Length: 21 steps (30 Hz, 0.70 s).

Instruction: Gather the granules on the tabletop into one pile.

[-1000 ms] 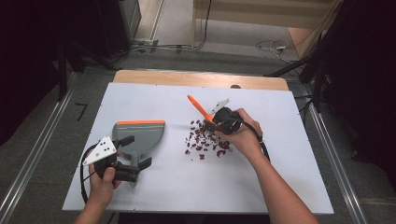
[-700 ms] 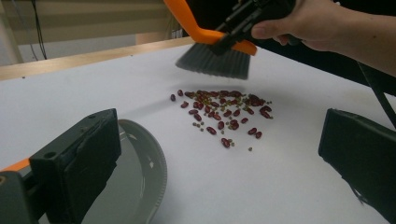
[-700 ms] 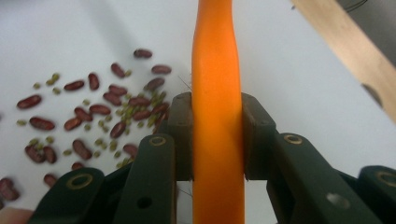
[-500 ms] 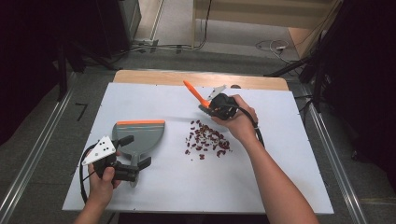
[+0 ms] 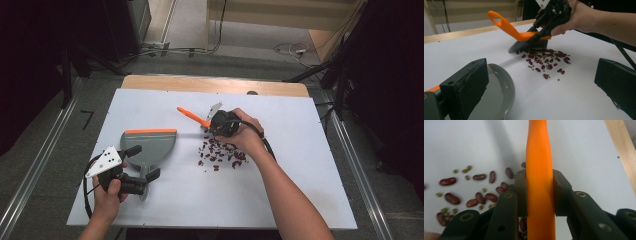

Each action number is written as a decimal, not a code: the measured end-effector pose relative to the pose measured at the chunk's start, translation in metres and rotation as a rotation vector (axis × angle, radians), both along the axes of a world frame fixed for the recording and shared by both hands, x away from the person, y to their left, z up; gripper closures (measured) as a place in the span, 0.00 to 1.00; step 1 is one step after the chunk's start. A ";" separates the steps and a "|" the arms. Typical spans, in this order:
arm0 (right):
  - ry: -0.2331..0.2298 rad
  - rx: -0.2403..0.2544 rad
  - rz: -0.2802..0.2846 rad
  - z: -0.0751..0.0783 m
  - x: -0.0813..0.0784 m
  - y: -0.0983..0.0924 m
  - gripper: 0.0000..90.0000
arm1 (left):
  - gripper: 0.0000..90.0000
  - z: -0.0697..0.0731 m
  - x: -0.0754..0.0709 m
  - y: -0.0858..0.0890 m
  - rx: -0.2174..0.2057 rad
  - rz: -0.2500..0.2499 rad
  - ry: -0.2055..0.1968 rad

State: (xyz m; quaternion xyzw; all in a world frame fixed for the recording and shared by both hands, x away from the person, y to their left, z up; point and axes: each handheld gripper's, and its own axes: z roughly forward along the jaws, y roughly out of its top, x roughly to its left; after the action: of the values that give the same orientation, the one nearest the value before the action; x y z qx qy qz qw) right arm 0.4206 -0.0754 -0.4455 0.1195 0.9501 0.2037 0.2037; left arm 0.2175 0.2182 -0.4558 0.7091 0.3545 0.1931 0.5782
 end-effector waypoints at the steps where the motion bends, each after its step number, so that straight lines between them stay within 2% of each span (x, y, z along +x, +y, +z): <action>1: 0.006 0.003 0.013 0.000 -0.001 -0.002 0.77 | 0.00 0.000 0.000 -0.001 0.003 -0.002 0.000; 4: 0.034 0.031 0.030 0.000 -0.010 -0.006 0.76 | 0.00 0.000 0.000 -0.002 0.008 -0.006 0.001; 11: 0.055 0.032 0.071 0.001 -0.021 -0.009 0.76 | 0.00 -0.001 0.001 -0.003 0.008 -0.005 0.003; 12: 0.059 0.028 0.063 0.002 -0.023 -0.009 0.76 | 0.00 -0.001 0.001 -0.003 0.008 -0.004 0.004; 14: 0.062 0.013 0.092 0.003 -0.027 -0.009 0.76 | 0.00 -0.001 0.001 -0.003 0.007 -0.003 0.004; 19: 0.064 0.000 0.114 0.005 -0.031 -0.009 0.77 | 0.00 0.000 0.000 -0.003 0.006 -0.001 0.004; 21: 0.044 0.009 0.116 0.010 -0.032 -0.011 0.77 | 0.00 0.000 0.000 -0.003 0.007 -0.002 0.002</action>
State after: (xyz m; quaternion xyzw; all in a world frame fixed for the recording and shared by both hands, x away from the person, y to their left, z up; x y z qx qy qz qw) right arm 0.3882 -0.0865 -0.4358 0.0696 0.9587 0.2170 0.1699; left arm 0.2178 0.2155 -0.4559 0.7117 0.3538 0.1930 0.5754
